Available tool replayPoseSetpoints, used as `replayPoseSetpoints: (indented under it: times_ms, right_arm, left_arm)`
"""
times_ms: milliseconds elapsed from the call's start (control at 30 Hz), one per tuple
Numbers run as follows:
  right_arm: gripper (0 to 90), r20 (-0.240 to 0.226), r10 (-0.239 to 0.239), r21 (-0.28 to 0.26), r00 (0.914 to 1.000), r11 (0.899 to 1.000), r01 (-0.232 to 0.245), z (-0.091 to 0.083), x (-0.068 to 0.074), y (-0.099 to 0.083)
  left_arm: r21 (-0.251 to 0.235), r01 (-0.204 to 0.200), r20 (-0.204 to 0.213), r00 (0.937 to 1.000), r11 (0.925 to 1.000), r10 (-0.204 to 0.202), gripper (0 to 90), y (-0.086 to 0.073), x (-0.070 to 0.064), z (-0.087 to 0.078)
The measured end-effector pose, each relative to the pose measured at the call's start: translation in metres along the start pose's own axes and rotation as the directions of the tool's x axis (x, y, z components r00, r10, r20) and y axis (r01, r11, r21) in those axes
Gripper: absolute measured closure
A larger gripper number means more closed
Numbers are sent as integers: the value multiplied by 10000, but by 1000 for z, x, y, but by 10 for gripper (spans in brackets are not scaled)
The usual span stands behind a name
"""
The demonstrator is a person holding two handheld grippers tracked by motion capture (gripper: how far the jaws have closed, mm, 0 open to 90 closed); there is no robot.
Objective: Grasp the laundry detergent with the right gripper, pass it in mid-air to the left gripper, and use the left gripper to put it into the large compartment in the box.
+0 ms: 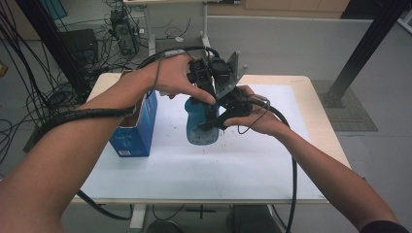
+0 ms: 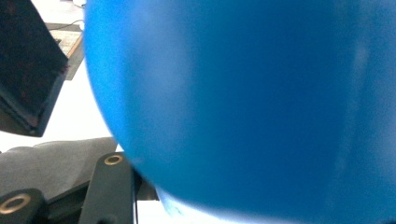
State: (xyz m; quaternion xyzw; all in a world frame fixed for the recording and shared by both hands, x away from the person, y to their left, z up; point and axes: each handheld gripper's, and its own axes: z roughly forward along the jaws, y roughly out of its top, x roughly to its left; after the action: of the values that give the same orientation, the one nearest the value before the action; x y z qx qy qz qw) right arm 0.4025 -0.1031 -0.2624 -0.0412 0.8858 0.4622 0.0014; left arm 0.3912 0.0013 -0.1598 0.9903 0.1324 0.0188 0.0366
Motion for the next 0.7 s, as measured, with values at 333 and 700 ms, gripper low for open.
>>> replayPoseSetpoints:
  times_ms: [333, 700]
  right_arm:
    - [437, 82, 57, -81, 9999, 10000, -57, -3, 0, 1]
    - [437, 112, -72, -71, 9999, 9999, 72, -1, -1, 1]
  left_arm:
    - [14, -31, 3, 10000, 10000, 31, 51, 2, -1, 0]
    - [-29, -38, -84, 10000, 10000, 38, 51, 2, -1, 1]
